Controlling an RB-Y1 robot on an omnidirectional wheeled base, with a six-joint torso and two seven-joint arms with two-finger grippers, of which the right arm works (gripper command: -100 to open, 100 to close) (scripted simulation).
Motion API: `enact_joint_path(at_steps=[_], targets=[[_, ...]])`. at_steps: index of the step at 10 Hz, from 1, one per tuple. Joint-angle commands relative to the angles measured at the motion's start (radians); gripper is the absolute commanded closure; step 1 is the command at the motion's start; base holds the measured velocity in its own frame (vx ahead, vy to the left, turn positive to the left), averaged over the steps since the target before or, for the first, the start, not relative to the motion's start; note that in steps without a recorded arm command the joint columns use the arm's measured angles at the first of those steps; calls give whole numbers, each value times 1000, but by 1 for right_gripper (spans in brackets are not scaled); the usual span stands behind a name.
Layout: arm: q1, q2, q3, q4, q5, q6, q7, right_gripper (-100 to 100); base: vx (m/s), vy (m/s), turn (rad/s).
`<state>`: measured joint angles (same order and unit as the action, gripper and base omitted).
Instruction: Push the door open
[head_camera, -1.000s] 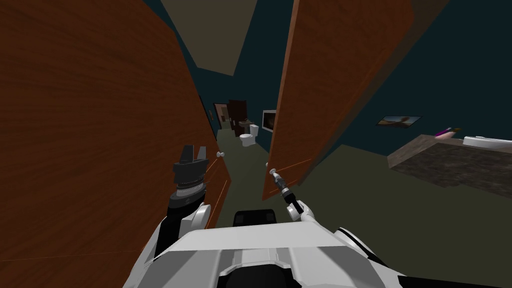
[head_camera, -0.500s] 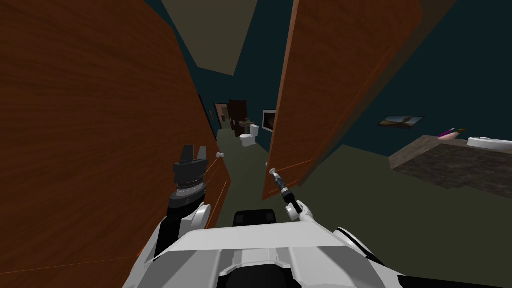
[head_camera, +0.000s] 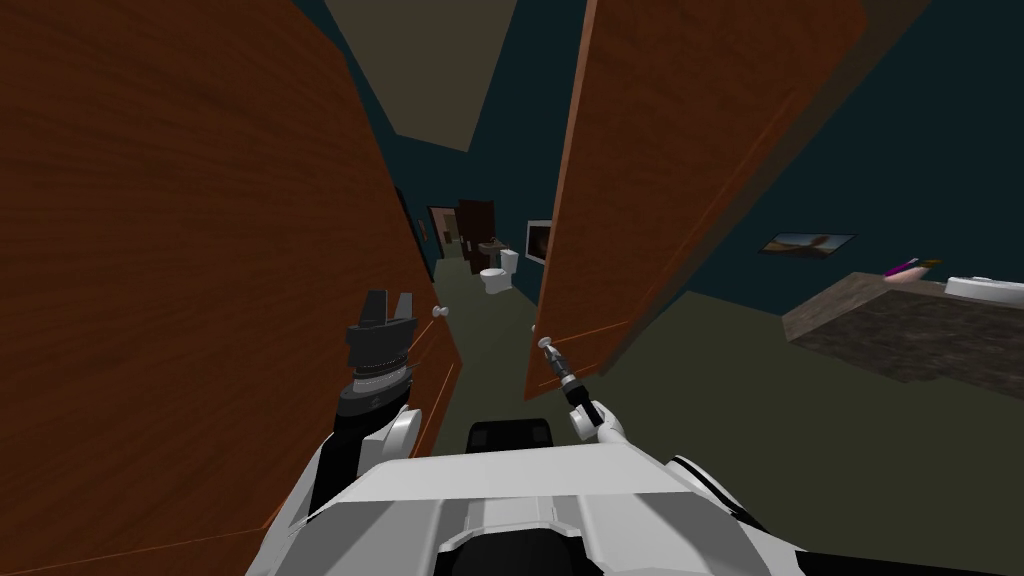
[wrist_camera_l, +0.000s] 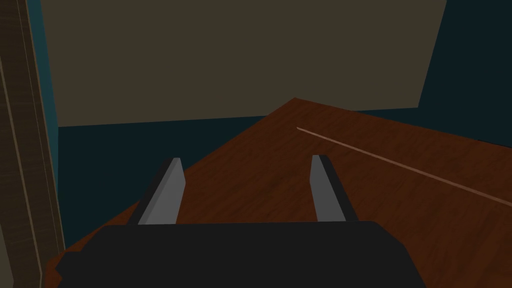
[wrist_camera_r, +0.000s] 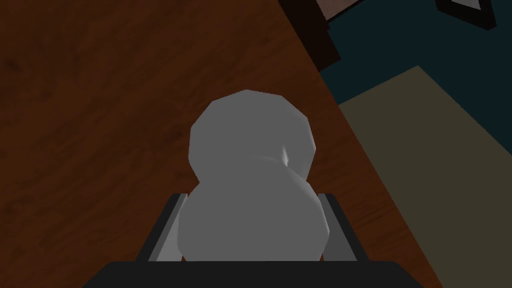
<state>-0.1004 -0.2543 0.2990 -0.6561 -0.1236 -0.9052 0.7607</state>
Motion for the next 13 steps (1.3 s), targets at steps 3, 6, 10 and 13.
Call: enact_joint_path(at_steps=[3, 6, 10, 13], targets=[[-14, 5, -14, 13, -25, -7, -92, 100, 39, 8, 1], [-17, 15, -18, 15, -44, -6, -172, 100, 45, -3, 4], [-20, 25, -23, 18, -64, -6, -254, 100, 38, 4, 0], [-24, 36, -28, 21, -85, -6, -336, 100, 47, 3, 2]])
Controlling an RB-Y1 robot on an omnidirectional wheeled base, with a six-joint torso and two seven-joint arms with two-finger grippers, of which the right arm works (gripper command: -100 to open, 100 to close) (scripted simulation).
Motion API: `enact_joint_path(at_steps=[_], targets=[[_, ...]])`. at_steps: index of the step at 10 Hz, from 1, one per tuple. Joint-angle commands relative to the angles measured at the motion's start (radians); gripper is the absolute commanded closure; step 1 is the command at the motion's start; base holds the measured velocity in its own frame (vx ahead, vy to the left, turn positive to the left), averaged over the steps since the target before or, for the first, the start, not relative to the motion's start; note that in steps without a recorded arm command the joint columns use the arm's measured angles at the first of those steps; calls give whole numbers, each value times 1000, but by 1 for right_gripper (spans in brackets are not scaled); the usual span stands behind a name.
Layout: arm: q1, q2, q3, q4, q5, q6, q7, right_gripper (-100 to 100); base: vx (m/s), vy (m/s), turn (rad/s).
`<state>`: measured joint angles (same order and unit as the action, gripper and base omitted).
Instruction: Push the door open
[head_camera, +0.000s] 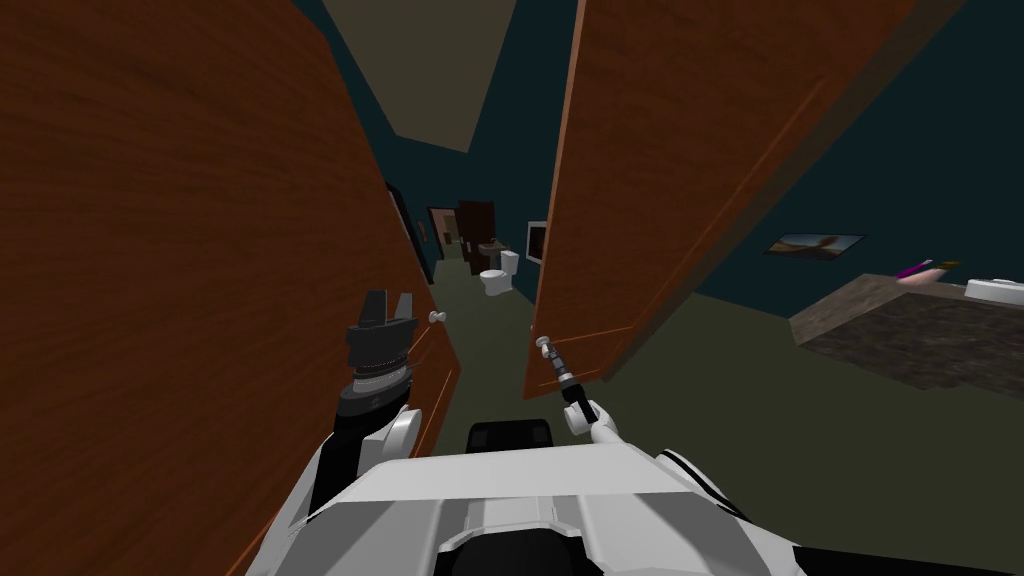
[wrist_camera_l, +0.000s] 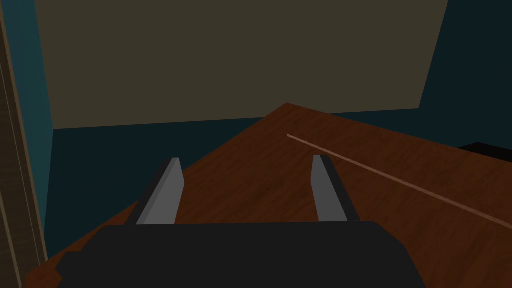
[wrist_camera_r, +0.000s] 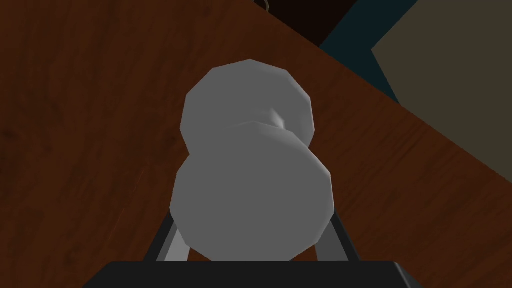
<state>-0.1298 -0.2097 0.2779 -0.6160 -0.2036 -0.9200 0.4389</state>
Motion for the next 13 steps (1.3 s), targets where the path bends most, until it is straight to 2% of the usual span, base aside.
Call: enact_joint_path(at_steps=[1, 2, 6, 7, 12, 13], targets=[[4, -3, -9, -18, -16, 9, -50, 100, 56, 2, 2], [4, -3, -9, -18, -16, 9, -56, 100, 42, 0, 2], [-1, 15, -16, -14, -48, 10, -173, 100, 51, -7, -8], [-1, 6, -18, -10, -35, 8, -116, -100, 4, 13, -19], [-4, -11, -26, 4, -4, 0, 12, -100, -46, 28, -21], [-4, -11, -26, 4, -4, 0, 22, -100, -38, 30, -8]])
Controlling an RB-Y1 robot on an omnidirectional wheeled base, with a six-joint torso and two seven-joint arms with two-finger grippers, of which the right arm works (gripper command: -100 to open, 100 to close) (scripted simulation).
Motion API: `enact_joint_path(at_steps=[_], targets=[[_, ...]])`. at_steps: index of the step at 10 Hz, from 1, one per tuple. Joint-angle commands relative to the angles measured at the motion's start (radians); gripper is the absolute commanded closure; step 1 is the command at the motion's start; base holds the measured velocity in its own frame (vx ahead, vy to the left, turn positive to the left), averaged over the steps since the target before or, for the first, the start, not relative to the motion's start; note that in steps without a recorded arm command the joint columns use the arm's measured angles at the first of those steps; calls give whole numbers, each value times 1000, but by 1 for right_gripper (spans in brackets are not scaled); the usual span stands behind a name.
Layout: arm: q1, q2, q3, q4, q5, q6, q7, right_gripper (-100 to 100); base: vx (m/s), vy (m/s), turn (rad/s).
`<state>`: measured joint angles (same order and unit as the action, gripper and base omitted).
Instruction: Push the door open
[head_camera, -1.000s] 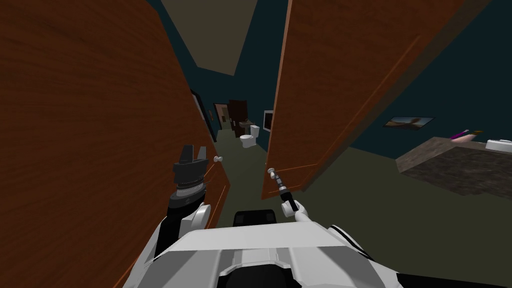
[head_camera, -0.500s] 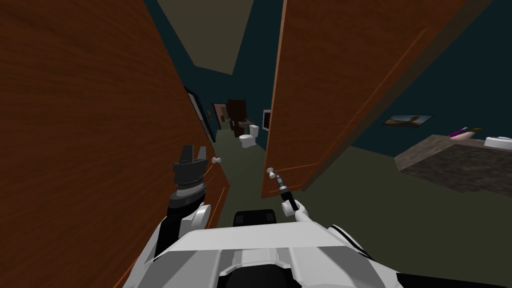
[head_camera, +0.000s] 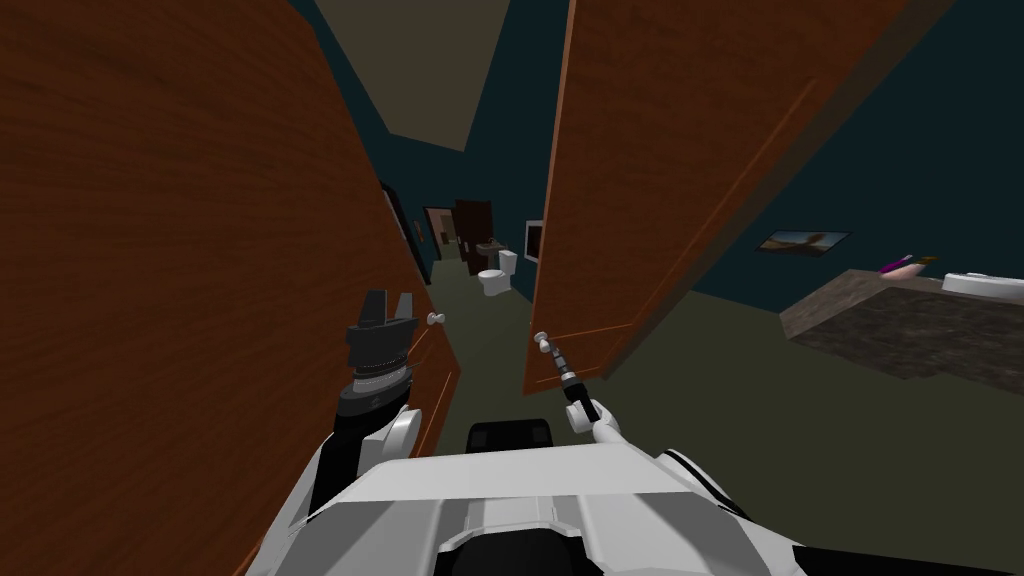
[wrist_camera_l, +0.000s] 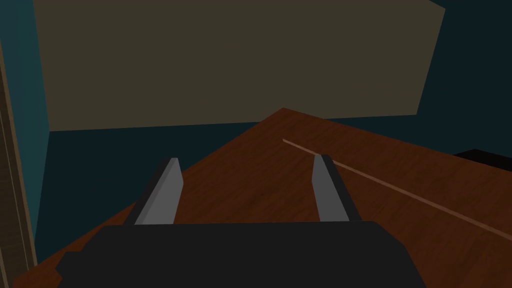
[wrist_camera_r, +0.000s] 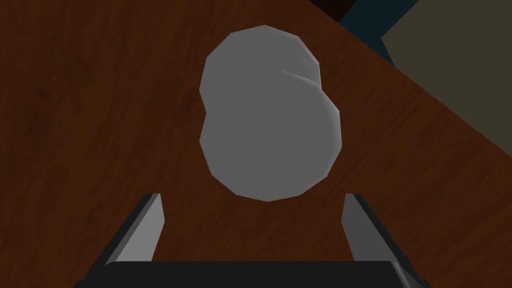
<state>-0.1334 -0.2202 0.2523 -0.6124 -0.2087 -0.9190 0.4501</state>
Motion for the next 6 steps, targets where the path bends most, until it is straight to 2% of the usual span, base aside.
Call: enact_joint_path(at_steps=[1, 6], targets=[[-1, -5, -2, 5, 10, -3, 50, -100, -33, 33, -15], [-3, -21, -9, 18, 37, -9, 169, -100, -42, 29, -21]])
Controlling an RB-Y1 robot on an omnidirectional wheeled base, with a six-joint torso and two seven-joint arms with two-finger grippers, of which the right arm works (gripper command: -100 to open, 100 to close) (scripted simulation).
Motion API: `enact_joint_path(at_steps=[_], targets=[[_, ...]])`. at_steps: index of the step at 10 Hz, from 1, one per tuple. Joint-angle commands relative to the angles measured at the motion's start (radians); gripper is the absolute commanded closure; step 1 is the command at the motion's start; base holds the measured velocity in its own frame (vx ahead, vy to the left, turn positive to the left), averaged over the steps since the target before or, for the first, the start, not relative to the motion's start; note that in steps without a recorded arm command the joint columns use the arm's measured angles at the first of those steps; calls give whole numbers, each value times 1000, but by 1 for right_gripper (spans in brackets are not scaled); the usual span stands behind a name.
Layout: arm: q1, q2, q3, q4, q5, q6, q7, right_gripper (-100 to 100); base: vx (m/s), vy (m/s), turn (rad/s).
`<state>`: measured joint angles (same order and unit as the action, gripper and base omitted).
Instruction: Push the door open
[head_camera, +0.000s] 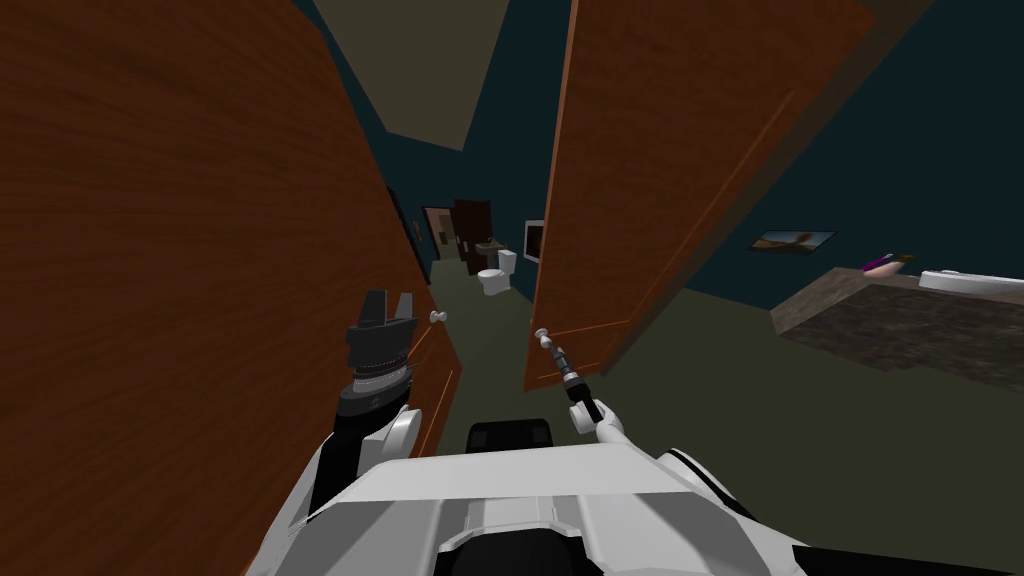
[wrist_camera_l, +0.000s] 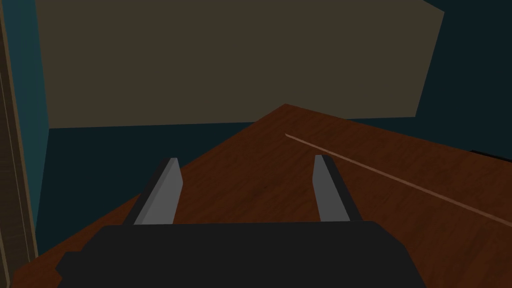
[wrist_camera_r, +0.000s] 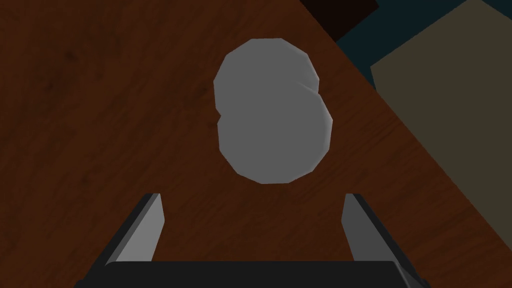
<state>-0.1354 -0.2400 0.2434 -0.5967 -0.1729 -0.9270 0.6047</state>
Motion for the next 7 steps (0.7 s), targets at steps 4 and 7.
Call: enact_joint_path(at_steps=[4, 7], targets=[[-4, -18, -8, 17, 32, -9, 121, -100, -41, 29, -21], [-4, -23, -11, 22, 42, -11, 178, -100, -38, 26, -14]])
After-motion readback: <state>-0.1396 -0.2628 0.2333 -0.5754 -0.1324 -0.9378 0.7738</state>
